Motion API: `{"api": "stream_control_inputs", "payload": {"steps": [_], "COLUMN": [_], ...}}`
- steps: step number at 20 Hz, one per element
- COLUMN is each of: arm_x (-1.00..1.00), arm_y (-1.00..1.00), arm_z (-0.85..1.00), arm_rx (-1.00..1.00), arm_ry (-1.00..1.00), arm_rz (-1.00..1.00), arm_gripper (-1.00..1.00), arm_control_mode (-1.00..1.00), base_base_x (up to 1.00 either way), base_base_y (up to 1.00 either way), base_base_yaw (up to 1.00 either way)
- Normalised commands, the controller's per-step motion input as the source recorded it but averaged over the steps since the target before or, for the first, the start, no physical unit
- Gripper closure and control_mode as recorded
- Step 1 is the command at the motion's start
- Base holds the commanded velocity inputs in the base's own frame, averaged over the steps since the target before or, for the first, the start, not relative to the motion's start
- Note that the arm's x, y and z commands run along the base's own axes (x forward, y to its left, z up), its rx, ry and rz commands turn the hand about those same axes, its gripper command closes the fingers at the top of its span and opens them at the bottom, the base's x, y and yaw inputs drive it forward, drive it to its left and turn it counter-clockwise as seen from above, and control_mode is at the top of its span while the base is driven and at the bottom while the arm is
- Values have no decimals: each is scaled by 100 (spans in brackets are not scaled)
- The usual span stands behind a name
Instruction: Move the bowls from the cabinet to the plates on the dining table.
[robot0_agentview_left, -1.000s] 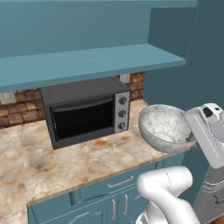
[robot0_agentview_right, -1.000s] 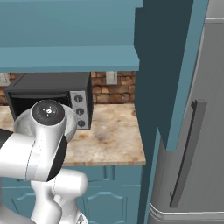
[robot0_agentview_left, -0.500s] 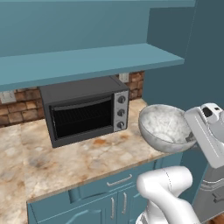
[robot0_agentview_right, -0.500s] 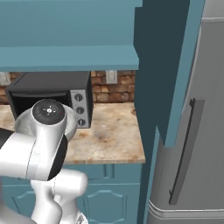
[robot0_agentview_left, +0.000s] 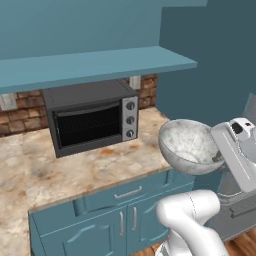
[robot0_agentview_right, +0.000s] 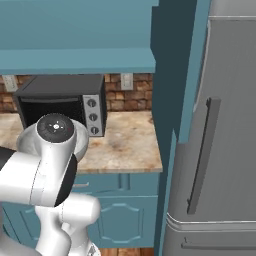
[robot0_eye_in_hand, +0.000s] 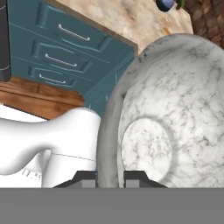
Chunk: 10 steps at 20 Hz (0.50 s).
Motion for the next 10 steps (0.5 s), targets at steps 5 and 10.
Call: {"api": "stream_control_inputs", "payload": {"steps": [5, 10], "arm_x": [0, 0], "arm_y": [0, 0], "arm_z": [0, 0], "arm_rx": [0, 0], "arm_ry": [0, 0], "arm_rz": [0, 0], "arm_gripper": [100, 100], "arm_control_mode": [100, 100], "base_base_x": [-37, -17], "base_base_y": [-23, -21], "base_base_yaw": [-1, -10]}}
